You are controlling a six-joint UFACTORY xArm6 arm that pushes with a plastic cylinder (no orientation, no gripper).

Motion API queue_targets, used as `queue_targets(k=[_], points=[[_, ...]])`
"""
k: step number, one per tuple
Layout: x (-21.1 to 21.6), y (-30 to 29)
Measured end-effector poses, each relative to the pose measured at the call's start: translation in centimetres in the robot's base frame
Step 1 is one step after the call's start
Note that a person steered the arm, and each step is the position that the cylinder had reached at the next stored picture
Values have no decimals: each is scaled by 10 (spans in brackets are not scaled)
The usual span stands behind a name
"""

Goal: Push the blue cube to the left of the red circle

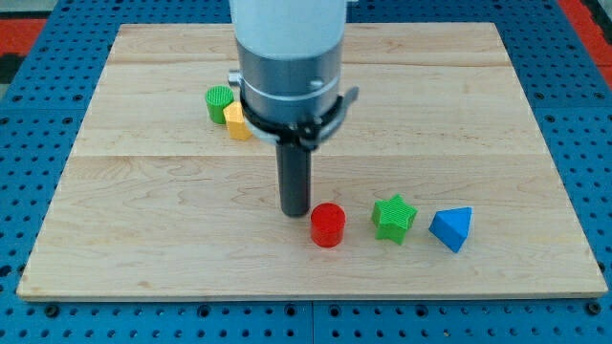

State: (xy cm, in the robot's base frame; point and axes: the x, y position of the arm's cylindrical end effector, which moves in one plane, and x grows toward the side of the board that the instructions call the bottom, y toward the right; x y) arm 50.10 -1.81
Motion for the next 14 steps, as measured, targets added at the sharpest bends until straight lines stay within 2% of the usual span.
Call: queue_targets(k=[1,2,3,4,6,8,9,10,13,14], points=[[-22,25],[-21,95],[8,125],[12,116],[-65,82],[-169,5],[-189,-30],[-168,-44],[-54,-46],[-44,-65]])
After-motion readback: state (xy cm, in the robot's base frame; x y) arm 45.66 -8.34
